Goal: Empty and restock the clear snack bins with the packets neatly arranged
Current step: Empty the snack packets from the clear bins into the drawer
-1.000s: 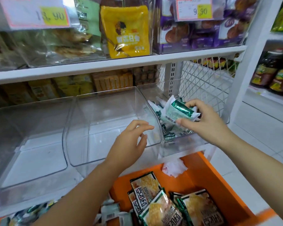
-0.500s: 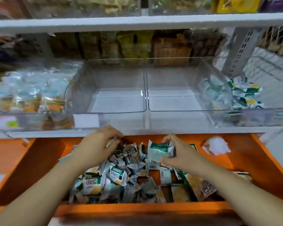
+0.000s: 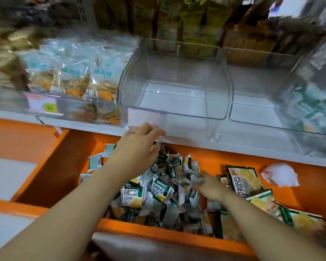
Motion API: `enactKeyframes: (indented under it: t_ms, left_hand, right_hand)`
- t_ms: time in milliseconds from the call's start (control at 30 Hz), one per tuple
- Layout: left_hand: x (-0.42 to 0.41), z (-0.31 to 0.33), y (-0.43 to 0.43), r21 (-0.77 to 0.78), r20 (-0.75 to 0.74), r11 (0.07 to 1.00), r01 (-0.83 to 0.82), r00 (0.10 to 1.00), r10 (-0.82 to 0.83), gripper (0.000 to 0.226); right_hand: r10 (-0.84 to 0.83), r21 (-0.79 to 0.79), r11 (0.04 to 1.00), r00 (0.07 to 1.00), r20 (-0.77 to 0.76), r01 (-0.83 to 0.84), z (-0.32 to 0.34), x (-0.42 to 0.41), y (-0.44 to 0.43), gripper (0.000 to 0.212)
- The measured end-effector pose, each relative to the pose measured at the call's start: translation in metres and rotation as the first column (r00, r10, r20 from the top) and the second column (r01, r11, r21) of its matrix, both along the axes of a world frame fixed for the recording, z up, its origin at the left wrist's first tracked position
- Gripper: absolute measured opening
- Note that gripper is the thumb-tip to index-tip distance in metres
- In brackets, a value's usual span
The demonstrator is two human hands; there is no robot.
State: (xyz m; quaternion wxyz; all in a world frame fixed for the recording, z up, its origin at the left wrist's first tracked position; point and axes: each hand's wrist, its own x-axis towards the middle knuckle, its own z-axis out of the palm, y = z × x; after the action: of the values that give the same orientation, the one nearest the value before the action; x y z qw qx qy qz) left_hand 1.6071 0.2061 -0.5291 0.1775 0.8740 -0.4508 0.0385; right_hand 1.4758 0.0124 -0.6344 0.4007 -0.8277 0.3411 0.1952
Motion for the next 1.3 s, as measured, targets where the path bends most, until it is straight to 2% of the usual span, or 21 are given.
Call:
enactKeyframes:
  t_ms: [200, 333, 500, 600, 733, 867, 933, 1033, 1100, 1167, 1300]
  left_hand:
    - [-0.016, 0.004, -0.014, -0.078, -0.052, 0.997, -0.004, 0.999, 0.000, 0.035]
    - [-0.044, 0.011, -0.039, -0.151, -0.062, 0.984, 0.100, 0.992, -0.110, 0.026]
    - [-0.081, 0.039, -0.098, -0.258, -0.017, 0.939, 0.226, 0.971, -0.239, 0.024]
    - [-0.097, 0.060, -0.144, -0.323, 0.020, 0.894, 0.311, 0.947, -0.322, 0.029]
    - [-0.108, 0.073, -0.210, -0.281, 0.024, 0.885, 0.371, 0.925, -0.380, 0.033]
    - [-0.115, 0.072, -0.268, -0.196, -0.063, 0.900, 0.389, 0.911, -0.407, 0.047]
    - [-0.116, 0.073, -0.295, -0.212, -0.072, 0.888, 0.408, 0.900, -0.430, 0.049]
    - [-0.110, 0.075, -0.335, -0.239, -0.084, 0.873, 0.426, 0.886, -0.455, 0.045]
    - [-0.103, 0.074, -0.360, -0.270, -0.105, 0.864, 0.425, 0.879, -0.465, 0.040]
    - [-0.094, 0.069, -0.377, -0.316, -0.129, 0.840, 0.440, 0.858, -0.498, 0.033]
    - [-0.083, 0.054, -0.388, -0.437, -0.174, 0.766, 0.471, 0.792, -0.586, 0.031]
  right_hand:
    - [0.157, -0.047, 0.987, 0.980, 0.121, -0.152, 0.057, -0.020, -0.019, 0.041]
    - [0.173, -0.102, 0.983, 0.945, 0.278, -0.150, 0.110, -0.058, -0.045, 0.026]
    - [0.050, -0.133, 0.991, 0.848, 0.528, 0.024, 0.171, -0.108, -0.089, 0.016]
    - [-0.038, -0.157, 0.969, 0.745, 0.666, 0.190, 0.193, -0.131, -0.124, 0.019]
    - [-0.110, -0.186, 0.902, 0.625, 0.773, 0.389, 0.207, -0.156, -0.178, 0.015]
    - [-0.197, -0.162, 0.836, 0.562, 0.803, 0.525, 0.204, -0.168, -0.245, 0.030]
    - [-0.238, -0.158, 0.830, 0.594, 0.768, 0.536, 0.202, -0.166, -0.273, 0.035]
    - [-0.205, -0.236, 0.859, 0.727, 0.655, 0.455, 0.198, -0.155, -0.305, 0.048]
    - [-0.134, -0.293, 0.885, 0.800, 0.585, 0.362, 0.193, -0.141, -0.320, 0.061]
    - [-0.023, -0.347, 0.902, 0.832, 0.554, 0.256, 0.184, -0.119, -0.334, 0.072]
    - [0.196, -0.515, 0.853, 0.867, 0.457, 0.079, 0.176, -0.075, -0.353, 0.094]
